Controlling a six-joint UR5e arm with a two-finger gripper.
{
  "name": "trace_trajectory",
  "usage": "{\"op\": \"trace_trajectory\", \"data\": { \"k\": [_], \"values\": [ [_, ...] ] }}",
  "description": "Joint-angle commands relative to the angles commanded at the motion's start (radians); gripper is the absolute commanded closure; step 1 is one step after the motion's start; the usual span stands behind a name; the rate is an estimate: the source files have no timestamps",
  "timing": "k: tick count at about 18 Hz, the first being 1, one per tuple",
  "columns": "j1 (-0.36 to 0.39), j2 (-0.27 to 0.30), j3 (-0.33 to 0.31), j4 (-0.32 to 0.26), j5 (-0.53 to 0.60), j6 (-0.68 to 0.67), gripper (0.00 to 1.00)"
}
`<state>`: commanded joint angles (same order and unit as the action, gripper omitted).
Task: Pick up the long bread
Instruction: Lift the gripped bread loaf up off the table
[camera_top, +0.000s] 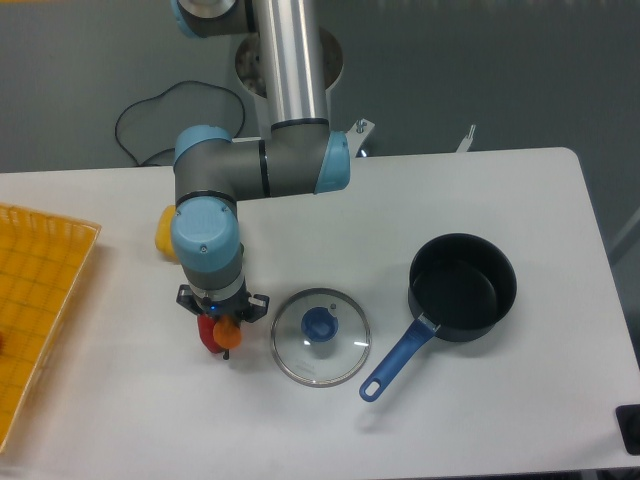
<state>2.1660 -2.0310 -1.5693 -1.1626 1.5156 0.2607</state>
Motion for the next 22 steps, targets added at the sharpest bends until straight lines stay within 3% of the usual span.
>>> {"op": "trace_trajectory", "data": {
  "k": [4,16,22],
  "values": [
    [0.003,0.012,0.008,-0.018,0.002,0.032,0.64],
    [0.066,0.107,0.04,-0.218,0.002,0.225,0.64],
    [0.097,0.153,0.045,-0.232,0.003,0.336,0.64]
  ]
}}
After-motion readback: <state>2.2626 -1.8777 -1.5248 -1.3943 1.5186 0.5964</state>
